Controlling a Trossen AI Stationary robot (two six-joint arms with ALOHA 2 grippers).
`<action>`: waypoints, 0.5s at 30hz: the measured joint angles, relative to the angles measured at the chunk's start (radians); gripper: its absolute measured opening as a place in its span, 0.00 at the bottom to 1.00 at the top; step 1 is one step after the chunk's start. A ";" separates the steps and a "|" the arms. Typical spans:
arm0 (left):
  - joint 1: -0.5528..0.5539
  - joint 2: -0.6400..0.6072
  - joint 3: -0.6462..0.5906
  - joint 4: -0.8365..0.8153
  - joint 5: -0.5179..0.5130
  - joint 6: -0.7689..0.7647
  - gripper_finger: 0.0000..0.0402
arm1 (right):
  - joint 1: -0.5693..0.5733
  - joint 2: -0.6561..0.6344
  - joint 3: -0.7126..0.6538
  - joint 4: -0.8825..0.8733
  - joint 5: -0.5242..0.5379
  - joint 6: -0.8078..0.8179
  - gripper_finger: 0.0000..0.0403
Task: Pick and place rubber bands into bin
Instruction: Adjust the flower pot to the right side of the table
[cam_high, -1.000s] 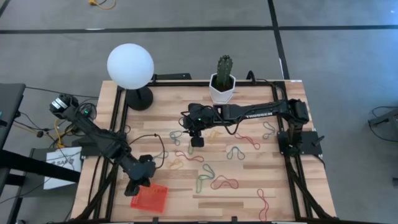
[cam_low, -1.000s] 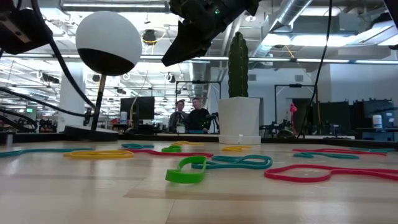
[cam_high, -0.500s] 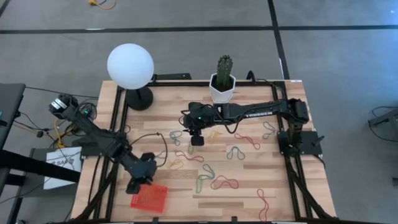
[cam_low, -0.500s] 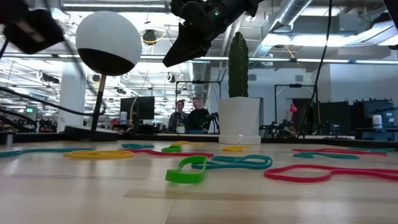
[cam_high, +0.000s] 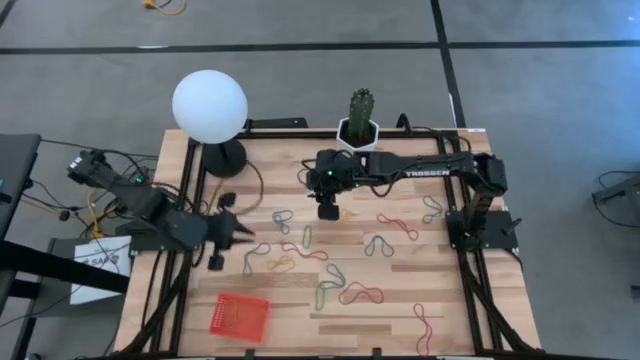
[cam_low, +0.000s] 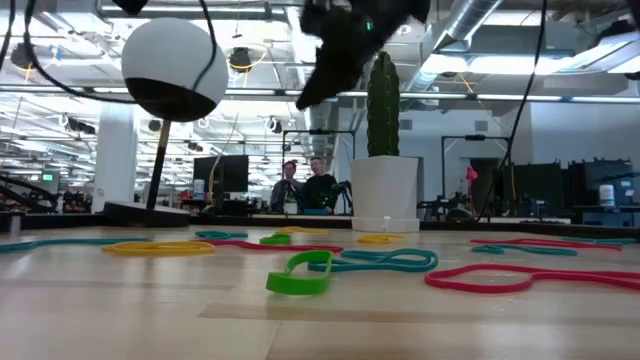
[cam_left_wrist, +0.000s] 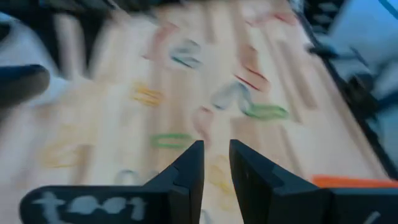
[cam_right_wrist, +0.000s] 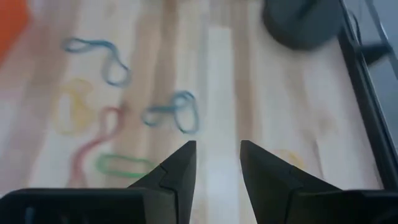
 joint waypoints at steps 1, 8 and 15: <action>0.000 -0.022 0.000 -0.003 -0.036 0.001 0.16 | -0.016 0.007 -0.022 0.027 -0.001 0.000 0.29; 0.000 -0.122 -0.004 -0.031 -0.211 0.048 0.16 | -0.144 0.120 -0.093 0.309 -0.002 0.035 0.29; 0.000 -0.143 -0.005 -0.050 -0.241 0.048 0.16 | -0.231 0.277 -0.092 0.443 -0.030 0.143 0.29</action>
